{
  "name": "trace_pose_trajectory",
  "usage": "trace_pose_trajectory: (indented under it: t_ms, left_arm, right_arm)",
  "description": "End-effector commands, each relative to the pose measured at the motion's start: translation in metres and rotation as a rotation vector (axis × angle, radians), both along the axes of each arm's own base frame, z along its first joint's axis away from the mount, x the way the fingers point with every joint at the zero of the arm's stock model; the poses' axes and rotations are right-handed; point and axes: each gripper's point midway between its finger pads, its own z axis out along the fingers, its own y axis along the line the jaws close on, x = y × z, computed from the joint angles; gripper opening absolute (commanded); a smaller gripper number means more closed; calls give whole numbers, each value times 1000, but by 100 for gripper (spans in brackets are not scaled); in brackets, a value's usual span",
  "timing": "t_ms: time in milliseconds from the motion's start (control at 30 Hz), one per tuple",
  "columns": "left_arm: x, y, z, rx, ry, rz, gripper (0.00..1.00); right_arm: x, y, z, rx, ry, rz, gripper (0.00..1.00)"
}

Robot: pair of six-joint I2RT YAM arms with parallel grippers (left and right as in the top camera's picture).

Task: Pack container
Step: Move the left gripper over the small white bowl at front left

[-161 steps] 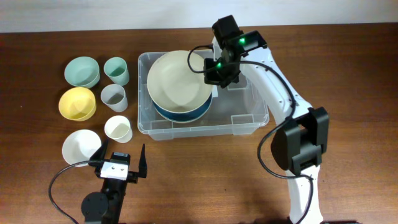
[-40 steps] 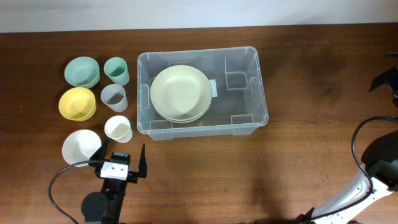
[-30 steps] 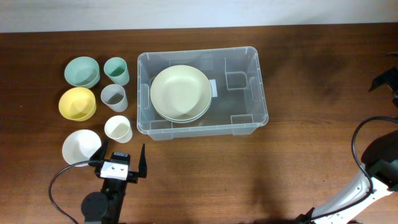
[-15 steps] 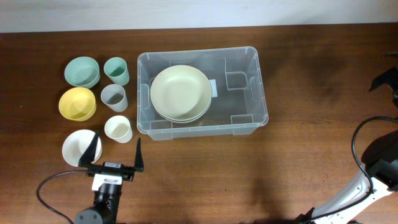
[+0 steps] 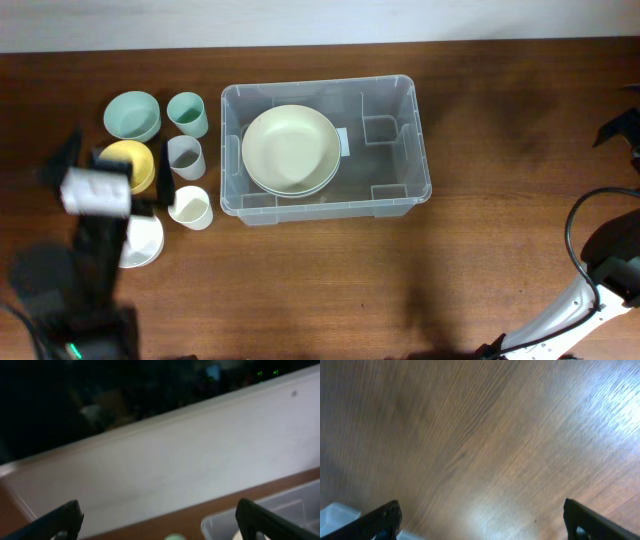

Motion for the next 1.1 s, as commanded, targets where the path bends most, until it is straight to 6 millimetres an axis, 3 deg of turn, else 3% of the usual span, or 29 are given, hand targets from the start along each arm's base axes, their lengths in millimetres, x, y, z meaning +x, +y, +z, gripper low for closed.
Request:
trace_pose_trajectory:
  t_ms: [0, 67, 133, 233, 333, 600, 767, 900, 1067]
  left_arm:
    - [44, -9, 2, -8, 123, -139, 100]
    - [68, 6, -6, -59, 213, -98, 100]
    - [91, 40, -25, -250, 347, 69, 100]
    - [96, 85, -62, -407, 545, 310, 99]
    - [93, 113, -98, -428, 676, 431, 100]
    - [85, 122, -192, -506, 999, 491, 100]
    - [62, 140, -246, -760, 1162, 702, 100]
    - [43, 156, -267, -896, 1222, 824, 100]
    - [14, 172, -274, -1020, 1259, 928, 100]
  right_arm:
    - [-1, 2, 7, -14, -10, -5, 99]
    - [-1, 2, 7, -14, -10, -5, 99]
    - [-1, 2, 7, -14, -10, -5, 99]
    - [-1, 2, 7, -14, -10, -5, 99]
    - [-1, 2, 7, -14, -10, -5, 99]
    - [-1, 2, 7, -14, -10, -5, 99]
    - [-1, 2, 7, -14, -10, -5, 99]
    - [-1, 2, 7, -13, -10, -5, 99]
    - [-1, 2, 7, -14, -10, -5, 99]
